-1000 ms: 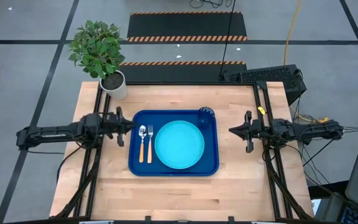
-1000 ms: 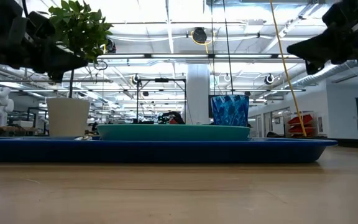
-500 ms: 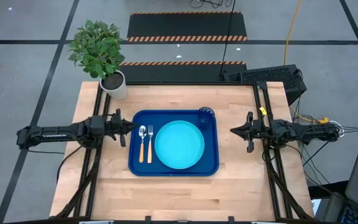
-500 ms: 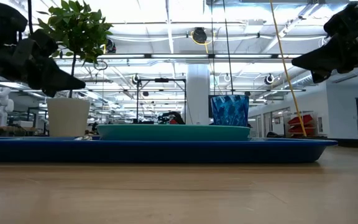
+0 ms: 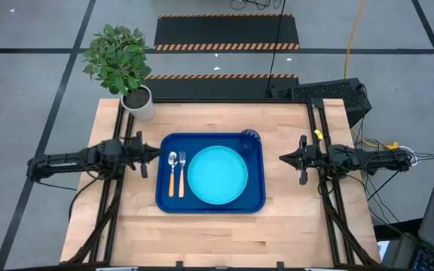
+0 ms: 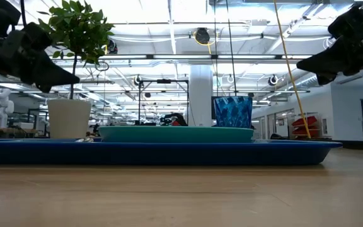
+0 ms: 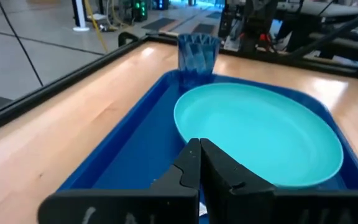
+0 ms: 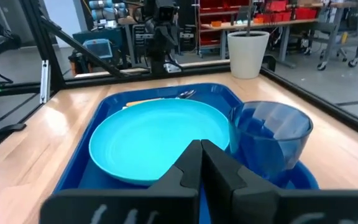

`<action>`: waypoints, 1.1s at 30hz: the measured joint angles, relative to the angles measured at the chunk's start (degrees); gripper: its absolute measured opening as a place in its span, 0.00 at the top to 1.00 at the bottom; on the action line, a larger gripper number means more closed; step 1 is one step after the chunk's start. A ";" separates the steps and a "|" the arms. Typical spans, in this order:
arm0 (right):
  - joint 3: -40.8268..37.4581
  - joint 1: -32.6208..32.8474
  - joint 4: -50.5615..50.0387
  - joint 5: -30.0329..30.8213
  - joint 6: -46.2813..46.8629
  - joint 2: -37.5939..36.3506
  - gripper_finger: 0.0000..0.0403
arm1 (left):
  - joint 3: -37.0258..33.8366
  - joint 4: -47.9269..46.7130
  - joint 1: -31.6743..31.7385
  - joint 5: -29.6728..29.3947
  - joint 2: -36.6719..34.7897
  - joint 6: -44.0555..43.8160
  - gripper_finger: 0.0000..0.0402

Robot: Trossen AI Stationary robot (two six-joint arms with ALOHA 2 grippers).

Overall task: Pick and place plate/cup/fork/spoon on tray
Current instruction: Return to Home Position

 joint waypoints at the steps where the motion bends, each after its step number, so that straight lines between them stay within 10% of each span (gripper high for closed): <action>1: -0.05 -0.02 0.34 0.00 -0.39 0.00 1.00 | 0.01 0.00 0.00 -0.03 -0.51 -0.02 1.00; 10: -6.29 -0.04 14.28 -1.14 1.18 0.28 1.00 | -2.22 8.70 0.00 -1.60 -2.12 0.61 0.99; 33: -6.42 -0.04 14.05 -1.75 0.00 0.57 1.00 | -4.44 14.89 -6.34 1.12 -1.47 3.76 0.98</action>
